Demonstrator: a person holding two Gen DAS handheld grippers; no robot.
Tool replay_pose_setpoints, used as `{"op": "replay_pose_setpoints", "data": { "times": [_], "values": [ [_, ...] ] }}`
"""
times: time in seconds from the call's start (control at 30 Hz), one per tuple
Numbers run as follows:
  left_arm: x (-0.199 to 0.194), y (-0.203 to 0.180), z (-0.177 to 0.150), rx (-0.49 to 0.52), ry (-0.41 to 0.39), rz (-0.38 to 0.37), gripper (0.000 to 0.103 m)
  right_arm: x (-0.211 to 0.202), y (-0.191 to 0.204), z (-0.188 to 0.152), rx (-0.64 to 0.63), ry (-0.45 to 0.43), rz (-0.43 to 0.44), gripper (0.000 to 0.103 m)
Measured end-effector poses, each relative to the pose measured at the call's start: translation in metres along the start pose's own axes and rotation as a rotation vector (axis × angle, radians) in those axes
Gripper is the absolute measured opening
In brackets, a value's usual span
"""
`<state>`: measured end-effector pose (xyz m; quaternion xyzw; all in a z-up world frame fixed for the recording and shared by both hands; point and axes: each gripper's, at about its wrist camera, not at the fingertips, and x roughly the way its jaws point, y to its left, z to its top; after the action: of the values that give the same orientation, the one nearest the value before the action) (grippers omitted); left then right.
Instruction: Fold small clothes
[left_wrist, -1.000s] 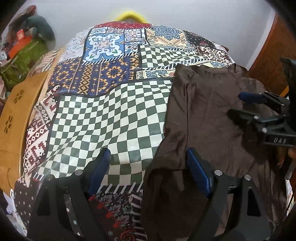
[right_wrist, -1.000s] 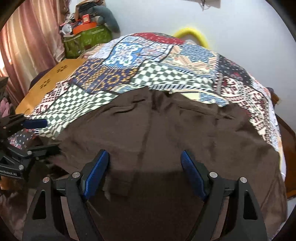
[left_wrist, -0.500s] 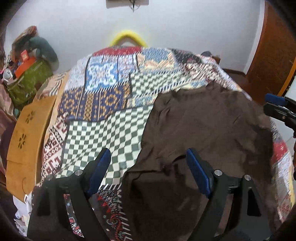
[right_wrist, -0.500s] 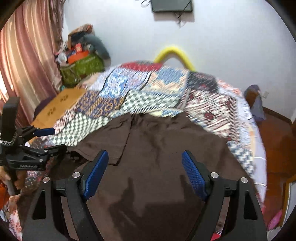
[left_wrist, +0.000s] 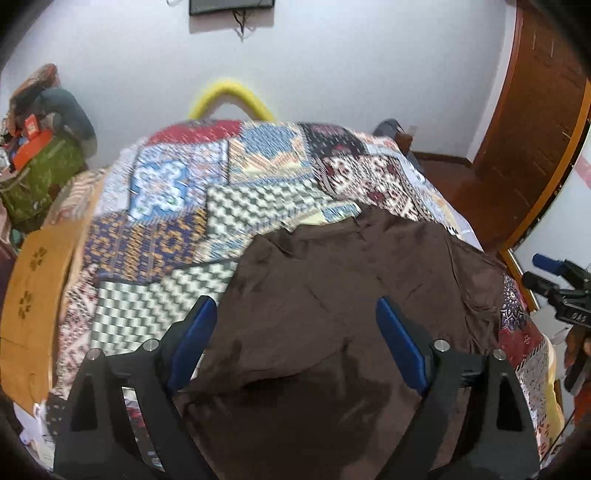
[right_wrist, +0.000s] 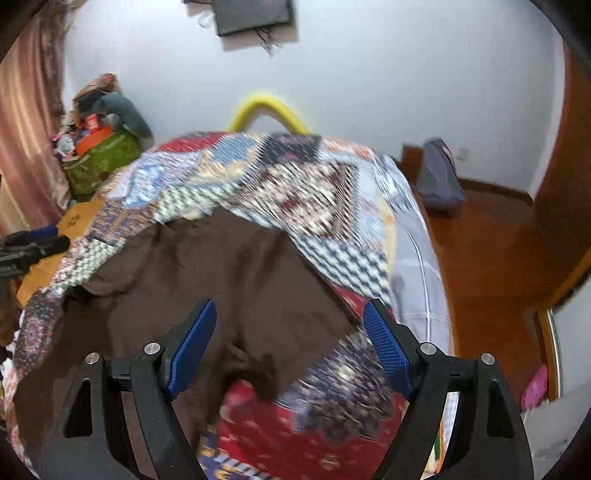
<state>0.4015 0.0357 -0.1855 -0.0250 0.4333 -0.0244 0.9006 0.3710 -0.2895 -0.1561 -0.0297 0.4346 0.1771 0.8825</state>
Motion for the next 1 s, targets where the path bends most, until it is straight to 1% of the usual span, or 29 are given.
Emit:
{"op": "replay_pose_setpoints", "data": {
  "times": [0.07, 0.13, 0.17, 0.2, 0.23, 0.27, 0.33, 0.4, 0.43, 0.47, 0.57, 0.63, 0.73, 0.83, 0.93, 1.0],
  "values": [
    [0.018, -0.008, -0.004, 0.012, 0.036, -0.006, 0.088, 0.015, -0.011, -0.008, 0.024, 0.033, -0.001, 0.079],
    [0.036, -0.015, -0.010, 0.028, 0.070, -0.001, 0.088, 0.024, -0.022, -0.014, 0.041, 0.044, 0.003, 0.077],
    [0.042, -0.017, -0.013, 0.034, 0.082, 0.003, 0.088, 0.029, -0.025, -0.015, 0.046, 0.048, 0.005, 0.069],
    [0.050, -0.019, -0.016, 0.042, 0.097, 0.010, 0.088, 0.032, -0.027, -0.016, 0.049, 0.050, 0.003, 0.063],
    [0.058, -0.021, -0.019, 0.050, 0.114, 0.018, 0.088, 0.037, -0.031, -0.015, 0.056, 0.056, 0.000, 0.053],
    [0.064, -0.022, -0.021, 0.057, 0.129, 0.025, 0.088, 0.040, -0.033, -0.014, 0.065, 0.055, 0.000, 0.049],
    [0.074, -0.022, -0.025, 0.060, 0.150, 0.034, 0.088, 0.043, -0.036, -0.011, 0.076, 0.036, 0.004, 0.047],
    [0.079, -0.020, -0.028, 0.053, 0.161, 0.038, 0.088, 0.045, -0.038, -0.008, 0.078, 0.019, -0.003, 0.034],
    [0.080, -0.018, -0.029, 0.044, 0.162, 0.033, 0.088, 0.045, -0.039, -0.007, 0.083, 0.012, -0.001, 0.020],
    [0.080, -0.017, -0.029, 0.036, 0.161, 0.029, 0.088, 0.044, -0.039, -0.006, 0.096, 0.005, 0.012, 0.009],
    [0.074, -0.015, -0.028, 0.025, 0.148, 0.025, 0.088, 0.038, -0.032, -0.002, 0.087, -0.022, 0.025, 0.004],
    [0.067, -0.015, -0.027, 0.032, 0.135, 0.028, 0.088, 0.028, -0.019, 0.004, 0.062, -0.040, 0.057, 0.004],
    [0.053, -0.015, -0.028, 0.063, 0.105, 0.061, 0.088, 0.010, 0.009, 0.019, 0.002, -0.077, 0.099, 0.003],
    [0.040, -0.010, -0.031, 0.071, 0.086, 0.068, 0.088, -0.004, 0.037, 0.035, -0.069, -0.139, 0.098, 0.003],
    [0.028, 0.001, -0.035, 0.057, 0.083, 0.074, 0.088, -0.002, 0.062, 0.053, -0.070, -0.138, 0.183, 0.003],
    [0.020, 0.009, -0.037, 0.057, 0.084, 0.086, 0.088, 0.006, 0.080, 0.059, -0.094, -0.129, 0.194, 0.003]
  ]
}}
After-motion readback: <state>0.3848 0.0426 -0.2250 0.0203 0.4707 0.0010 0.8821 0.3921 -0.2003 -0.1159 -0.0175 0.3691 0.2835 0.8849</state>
